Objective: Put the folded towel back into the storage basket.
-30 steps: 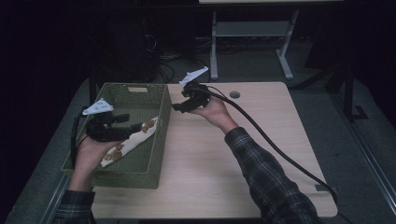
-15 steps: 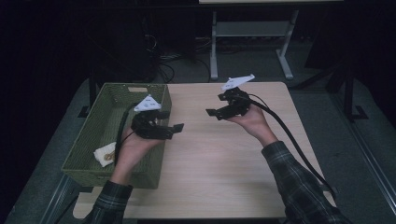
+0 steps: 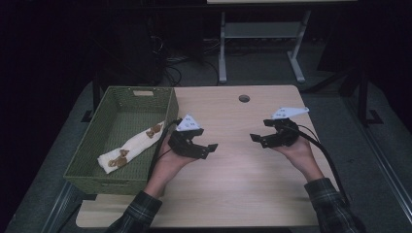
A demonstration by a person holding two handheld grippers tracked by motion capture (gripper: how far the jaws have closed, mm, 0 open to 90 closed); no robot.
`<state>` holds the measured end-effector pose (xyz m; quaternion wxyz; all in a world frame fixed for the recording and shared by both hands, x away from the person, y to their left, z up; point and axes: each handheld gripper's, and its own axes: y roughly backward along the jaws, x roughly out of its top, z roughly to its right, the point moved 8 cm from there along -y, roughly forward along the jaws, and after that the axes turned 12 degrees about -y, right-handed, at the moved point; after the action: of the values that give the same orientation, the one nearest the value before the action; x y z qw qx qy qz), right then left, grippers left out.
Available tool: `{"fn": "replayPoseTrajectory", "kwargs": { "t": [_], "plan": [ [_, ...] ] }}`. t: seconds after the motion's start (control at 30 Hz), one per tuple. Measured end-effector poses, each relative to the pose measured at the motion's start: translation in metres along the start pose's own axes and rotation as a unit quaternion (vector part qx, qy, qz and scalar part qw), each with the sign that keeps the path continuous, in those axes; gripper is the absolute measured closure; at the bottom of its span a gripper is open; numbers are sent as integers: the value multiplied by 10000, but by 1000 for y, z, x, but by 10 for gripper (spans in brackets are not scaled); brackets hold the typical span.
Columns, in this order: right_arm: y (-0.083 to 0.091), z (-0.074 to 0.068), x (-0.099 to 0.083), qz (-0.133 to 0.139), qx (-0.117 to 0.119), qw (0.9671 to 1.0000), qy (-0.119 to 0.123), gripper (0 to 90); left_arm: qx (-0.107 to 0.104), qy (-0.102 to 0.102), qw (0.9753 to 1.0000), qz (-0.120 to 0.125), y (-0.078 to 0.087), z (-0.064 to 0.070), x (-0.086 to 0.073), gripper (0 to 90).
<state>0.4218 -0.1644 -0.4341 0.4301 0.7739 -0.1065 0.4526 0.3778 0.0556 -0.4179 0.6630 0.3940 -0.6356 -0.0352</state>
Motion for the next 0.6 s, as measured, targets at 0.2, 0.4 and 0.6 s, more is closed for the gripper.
{"fn": "replayPoseTrajectory", "kwargs": {
  "t": [0.2,0.4,0.6],
  "plan": [
    [18,14,-38,9,-160,9997,-202,175,-37,-161,9997,-188,-19,14,-20,214],
    [34,23,-77,-34,-339,9988,-343,166,0,-362,9990,-249,-31,26,-37,198],
    [53,33,-108,-41,-555,9970,-535,162,-73,-461,9981,-404,-40,34,-54,190]
  ]
}}
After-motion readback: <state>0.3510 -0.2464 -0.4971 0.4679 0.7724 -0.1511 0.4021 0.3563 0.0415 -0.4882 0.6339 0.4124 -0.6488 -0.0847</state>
